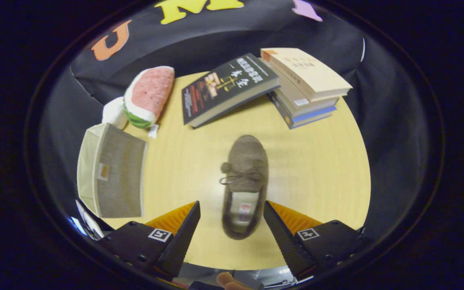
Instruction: Open the storage box then place both shoes into the box .Put the left shoe in first, then the right shoe, with the right side of both shoes facing outward in a uniform manner.
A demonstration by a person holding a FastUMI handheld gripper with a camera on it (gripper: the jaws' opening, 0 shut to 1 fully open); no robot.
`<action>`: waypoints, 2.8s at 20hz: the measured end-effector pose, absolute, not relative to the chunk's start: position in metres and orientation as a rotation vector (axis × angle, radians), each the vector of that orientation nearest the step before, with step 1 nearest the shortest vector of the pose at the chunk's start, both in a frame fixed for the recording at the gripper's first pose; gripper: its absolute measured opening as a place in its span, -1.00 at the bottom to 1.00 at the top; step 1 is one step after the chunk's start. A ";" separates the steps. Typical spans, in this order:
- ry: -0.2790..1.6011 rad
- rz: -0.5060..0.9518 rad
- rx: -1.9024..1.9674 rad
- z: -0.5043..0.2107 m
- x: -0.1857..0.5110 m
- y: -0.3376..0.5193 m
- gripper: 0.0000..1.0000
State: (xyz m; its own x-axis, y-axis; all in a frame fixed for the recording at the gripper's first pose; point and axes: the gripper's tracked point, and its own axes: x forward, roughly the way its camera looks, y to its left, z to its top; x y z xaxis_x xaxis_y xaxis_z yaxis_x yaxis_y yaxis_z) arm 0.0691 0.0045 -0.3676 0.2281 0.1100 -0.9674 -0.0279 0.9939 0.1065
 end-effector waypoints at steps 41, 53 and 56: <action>1.252 0.251 0.251 -0.263 0.066 0.146 -0.99; 1.319 0.387 0.216 -0.258 0.044 0.352 -0.99; 1.359 0.351 0.198 -0.286 0.043 0.369 -0.99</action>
State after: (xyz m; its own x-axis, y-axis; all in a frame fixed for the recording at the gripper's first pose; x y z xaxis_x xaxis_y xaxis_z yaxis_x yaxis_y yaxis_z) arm 0.0425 0.3694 -0.2864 0.1689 0.3582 -0.9183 -0.1312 0.9315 0.3392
